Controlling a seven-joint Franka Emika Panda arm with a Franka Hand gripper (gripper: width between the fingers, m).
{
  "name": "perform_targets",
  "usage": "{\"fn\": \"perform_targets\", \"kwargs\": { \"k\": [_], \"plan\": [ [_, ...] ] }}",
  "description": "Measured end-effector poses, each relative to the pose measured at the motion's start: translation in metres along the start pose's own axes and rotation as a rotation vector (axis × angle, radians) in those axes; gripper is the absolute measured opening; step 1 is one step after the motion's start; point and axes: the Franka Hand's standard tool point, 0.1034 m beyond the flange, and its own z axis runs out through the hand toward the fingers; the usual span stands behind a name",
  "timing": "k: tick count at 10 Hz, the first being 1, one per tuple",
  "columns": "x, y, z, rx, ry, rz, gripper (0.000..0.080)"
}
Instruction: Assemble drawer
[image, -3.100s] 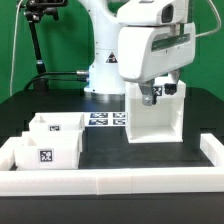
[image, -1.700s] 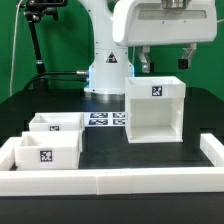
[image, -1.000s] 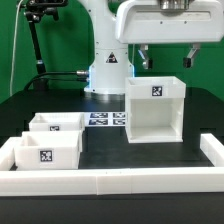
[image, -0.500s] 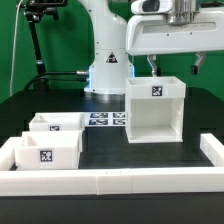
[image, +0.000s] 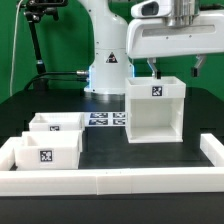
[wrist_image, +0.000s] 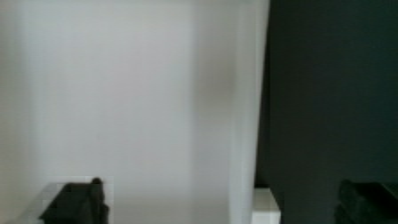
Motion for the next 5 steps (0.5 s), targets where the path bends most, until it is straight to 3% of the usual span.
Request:
{"fn": "perform_targets", "kwargs": {
  "k": [3, 5],
  "plan": [
    [-0.014, -0.001, 0.016, 0.001, -0.028, 0.012, 0.0649],
    [-0.015, -0.001, 0.018, 0.0, -0.033, 0.021, 0.0645]
  ]
}}
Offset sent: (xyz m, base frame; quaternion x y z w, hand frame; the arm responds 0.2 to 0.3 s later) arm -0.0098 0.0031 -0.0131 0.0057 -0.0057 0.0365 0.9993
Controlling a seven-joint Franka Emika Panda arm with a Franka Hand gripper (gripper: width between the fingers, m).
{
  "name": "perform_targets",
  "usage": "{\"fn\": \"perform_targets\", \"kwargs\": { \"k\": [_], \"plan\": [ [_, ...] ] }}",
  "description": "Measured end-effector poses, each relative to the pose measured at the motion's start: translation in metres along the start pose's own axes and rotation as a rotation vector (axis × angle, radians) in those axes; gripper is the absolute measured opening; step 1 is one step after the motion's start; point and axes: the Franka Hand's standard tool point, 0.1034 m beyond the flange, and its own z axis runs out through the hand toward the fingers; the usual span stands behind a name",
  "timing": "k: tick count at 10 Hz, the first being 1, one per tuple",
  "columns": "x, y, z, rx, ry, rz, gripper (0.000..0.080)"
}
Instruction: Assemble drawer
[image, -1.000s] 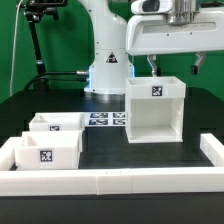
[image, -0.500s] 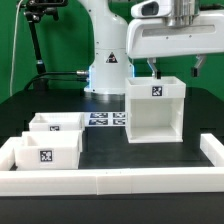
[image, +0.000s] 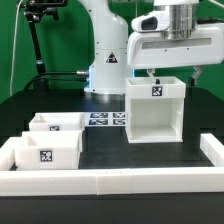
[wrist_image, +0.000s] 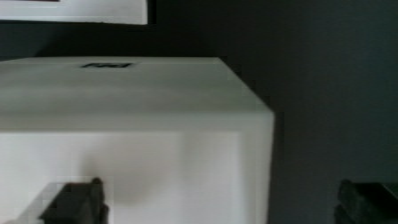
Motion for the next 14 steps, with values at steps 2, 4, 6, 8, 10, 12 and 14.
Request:
{"fn": "perform_targets", "kwargs": {
  "k": [2, 4, 6, 8, 10, 12, 14],
  "plan": [
    [0.0, 0.0, 0.0, 0.0, 0.0, 0.0, 0.0486],
    [0.0, 0.0, 0.0, 0.0, -0.001, 0.0, 0.0167],
    [0.0, 0.0, 0.0, 0.0, -0.001, 0.0, 0.0039],
    [0.0, 0.0, 0.0, 0.0, -0.001, 0.0, 0.0036],
    [0.0, 0.0, 0.0, 0.0, -0.001, 0.0, 0.0036],
    [0.001, 0.001, 0.0, 0.0, 0.0, 0.001, 0.0036],
    [0.036, 0.016, -0.006, 0.007, 0.026, -0.002, 0.0037]
  ]
}}
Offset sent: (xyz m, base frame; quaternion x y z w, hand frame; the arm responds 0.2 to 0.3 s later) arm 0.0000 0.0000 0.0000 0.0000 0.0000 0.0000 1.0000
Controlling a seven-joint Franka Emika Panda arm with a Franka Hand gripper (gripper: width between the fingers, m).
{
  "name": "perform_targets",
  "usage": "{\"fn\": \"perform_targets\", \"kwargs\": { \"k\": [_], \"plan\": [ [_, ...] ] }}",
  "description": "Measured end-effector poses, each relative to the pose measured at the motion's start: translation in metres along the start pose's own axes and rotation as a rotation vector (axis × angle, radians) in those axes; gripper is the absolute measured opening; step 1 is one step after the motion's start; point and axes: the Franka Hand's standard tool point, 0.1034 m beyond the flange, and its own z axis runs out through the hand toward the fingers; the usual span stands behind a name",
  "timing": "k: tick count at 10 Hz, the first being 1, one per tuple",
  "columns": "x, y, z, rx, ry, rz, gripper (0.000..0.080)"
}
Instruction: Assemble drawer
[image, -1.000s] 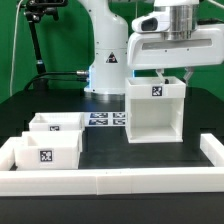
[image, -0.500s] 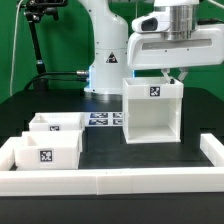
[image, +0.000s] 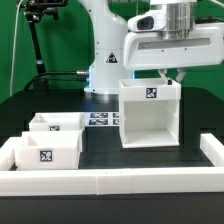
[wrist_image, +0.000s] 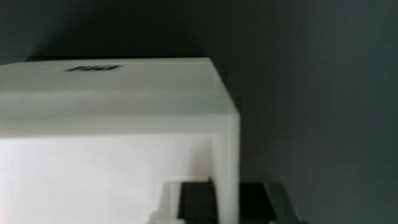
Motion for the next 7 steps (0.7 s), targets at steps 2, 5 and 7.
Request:
{"fn": "perform_targets", "kwargs": {
  "k": [2, 5, 7],
  "plan": [
    [0.031, 0.014, -0.001, 0.004, 0.027, -0.016, 0.0037],
    [0.074, 0.026, 0.0, 0.005, 0.102, -0.088, 0.0038],
    [0.074, 0.025, 0.0, 0.006, 0.105, -0.077, 0.0038]
  ]
}}
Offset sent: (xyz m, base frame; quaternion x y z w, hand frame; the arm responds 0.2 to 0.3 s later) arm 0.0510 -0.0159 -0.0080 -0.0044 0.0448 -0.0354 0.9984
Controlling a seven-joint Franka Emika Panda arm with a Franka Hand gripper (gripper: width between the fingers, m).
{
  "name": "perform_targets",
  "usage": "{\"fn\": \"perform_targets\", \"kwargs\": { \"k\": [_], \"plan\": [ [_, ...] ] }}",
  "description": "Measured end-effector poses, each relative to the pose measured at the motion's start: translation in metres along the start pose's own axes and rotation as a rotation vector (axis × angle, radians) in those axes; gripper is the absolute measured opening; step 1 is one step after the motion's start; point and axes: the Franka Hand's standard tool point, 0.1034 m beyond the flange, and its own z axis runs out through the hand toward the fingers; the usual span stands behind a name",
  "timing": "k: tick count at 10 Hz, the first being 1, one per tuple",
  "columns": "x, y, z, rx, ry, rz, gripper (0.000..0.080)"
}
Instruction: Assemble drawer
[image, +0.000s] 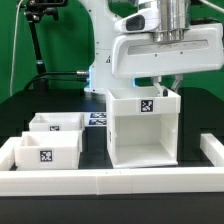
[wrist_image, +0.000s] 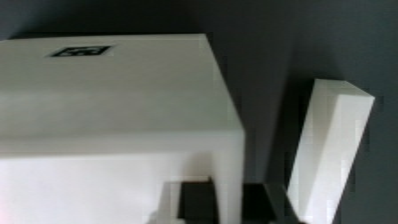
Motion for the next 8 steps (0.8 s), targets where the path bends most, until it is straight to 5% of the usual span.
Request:
{"fn": "perform_targets", "kwargs": {
  "k": [5, 8],
  "plan": [
    [0.001, -0.002, -0.001, 0.008, 0.004, 0.197, 0.0038],
    [0.029, 0.008, 0.0, 0.025, 0.036, 0.383, 0.0038]
  ]
}}
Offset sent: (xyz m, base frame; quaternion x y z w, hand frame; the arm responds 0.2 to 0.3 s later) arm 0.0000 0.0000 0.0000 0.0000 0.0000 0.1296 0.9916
